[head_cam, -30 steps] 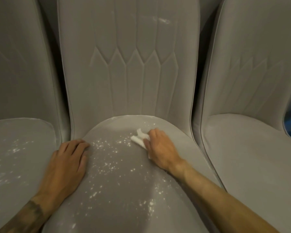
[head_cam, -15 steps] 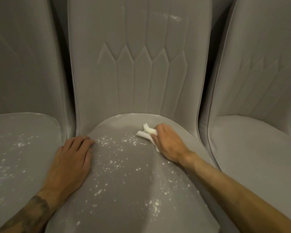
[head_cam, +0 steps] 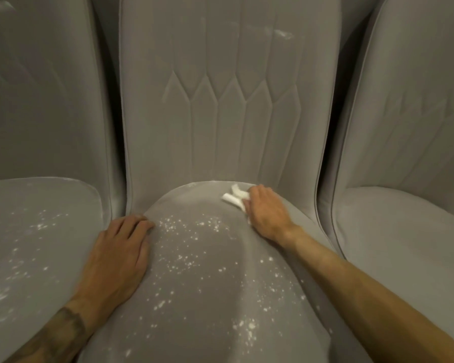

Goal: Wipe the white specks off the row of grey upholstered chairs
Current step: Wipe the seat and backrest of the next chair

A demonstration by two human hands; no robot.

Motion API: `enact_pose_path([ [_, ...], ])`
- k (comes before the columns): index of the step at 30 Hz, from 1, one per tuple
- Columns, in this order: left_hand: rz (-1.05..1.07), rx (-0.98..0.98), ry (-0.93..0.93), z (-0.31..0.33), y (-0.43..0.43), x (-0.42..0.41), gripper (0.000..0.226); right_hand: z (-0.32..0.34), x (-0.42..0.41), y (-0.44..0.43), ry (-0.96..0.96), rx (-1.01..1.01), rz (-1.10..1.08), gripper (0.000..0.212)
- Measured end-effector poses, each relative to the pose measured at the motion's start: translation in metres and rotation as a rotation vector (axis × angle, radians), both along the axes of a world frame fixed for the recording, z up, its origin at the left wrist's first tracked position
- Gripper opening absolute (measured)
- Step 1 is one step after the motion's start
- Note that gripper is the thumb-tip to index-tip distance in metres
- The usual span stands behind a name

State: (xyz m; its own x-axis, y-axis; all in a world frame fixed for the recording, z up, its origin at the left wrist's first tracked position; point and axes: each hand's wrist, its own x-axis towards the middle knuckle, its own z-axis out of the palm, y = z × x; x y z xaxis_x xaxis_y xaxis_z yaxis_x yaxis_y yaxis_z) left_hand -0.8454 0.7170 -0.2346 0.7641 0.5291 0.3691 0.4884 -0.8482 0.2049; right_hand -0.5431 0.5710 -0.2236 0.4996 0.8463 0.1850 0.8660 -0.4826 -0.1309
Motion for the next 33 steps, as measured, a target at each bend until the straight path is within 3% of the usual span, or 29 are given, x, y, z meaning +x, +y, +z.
enact_pose_path([
  [3, 0.002, -0.003, 0.011, 0.001, 0.0, 0.0, 0.041, 0.002, 0.003, 0.017, -0.086, -0.069, -0.19, 0.031],
  [8, -0.021, 0.01, 0.018, -0.002, 0.004, -0.001, 0.041, -0.009, -0.057, 0.016, 0.061, 0.066, 0.184, 0.025],
  [10, -0.034, 0.02, 0.028, -0.004, 0.006, -0.002, 0.041, -0.001, -0.047, -0.003, 0.096, 0.053, 0.23, 0.028],
  [16, -0.019, 0.024, 0.015, -0.004, 0.005, -0.001, 0.038, 0.009, 0.004, -0.03, -0.069, -0.066, -0.225, 0.031],
  [19, -0.02, 0.03, 0.018, -0.004, 0.005, -0.002, 0.038, -0.003, -0.032, -0.025, 0.012, 0.044, -0.048, 0.028],
  [22, -0.024, 0.029, 0.015, -0.004, 0.006, -0.003, 0.038, -0.004, -0.052, -0.047, 0.051, 0.019, 0.205, 0.031],
  [24, -0.024, 0.03, 0.017, -0.004, 0.005, -0.003, 0.038, 0.001, -0.034, -0.061, 0.026, 0.001, 0.187, 0.031],
  [29, -0.012, 0.003, 0.018, -0.002, 0.004, -0.001, 0.039, 0.007, -0.013, -0.067, -0.07, -0.015, -0.175, 0.028],
  [33, -0.015, -0.001, 0.007, -0.002, 0.003, -0.002, 0.039, -0.005, -0.063, -0.074, 0.023, 0.043, 0.055, 0.027],
])
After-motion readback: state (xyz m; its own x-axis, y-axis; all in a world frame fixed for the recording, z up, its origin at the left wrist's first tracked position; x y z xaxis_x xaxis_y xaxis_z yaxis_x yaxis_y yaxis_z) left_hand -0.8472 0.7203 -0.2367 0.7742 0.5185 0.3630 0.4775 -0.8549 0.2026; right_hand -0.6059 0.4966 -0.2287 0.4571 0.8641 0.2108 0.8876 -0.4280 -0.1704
